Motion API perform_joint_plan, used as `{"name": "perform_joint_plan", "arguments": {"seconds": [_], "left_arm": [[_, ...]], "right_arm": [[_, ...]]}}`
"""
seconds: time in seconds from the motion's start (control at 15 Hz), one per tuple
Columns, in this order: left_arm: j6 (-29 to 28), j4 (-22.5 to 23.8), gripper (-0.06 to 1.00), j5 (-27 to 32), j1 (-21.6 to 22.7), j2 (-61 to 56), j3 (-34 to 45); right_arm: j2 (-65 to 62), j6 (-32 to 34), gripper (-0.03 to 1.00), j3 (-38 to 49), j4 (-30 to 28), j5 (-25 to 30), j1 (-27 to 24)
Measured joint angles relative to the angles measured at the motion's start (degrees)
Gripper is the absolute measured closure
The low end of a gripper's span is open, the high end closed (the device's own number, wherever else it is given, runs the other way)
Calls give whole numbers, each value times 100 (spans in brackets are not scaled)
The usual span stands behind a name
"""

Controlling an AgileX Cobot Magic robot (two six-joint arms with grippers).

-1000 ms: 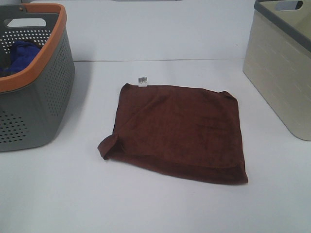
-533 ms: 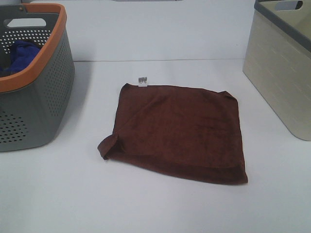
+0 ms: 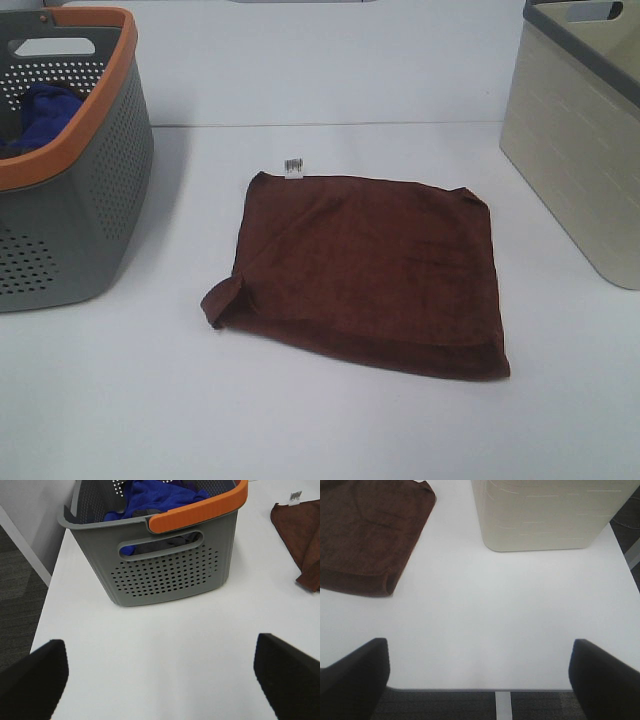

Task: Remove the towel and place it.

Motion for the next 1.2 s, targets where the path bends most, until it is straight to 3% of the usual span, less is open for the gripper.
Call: {"name": "perform_joint_plan", "arguments": {"seconds": [0.53,0.8,1.2], "left_arm": [[-6,-327,-2,0,246,0,0],[-6,-327,-2,0,521,0,0],[-6,-327,-2,0,544,0,0]], "right_arm": [[0,0,11,0,0,0,178],[0,0,11,0,0,-6,183],[0,0,11,0,0,-6,201]]}}
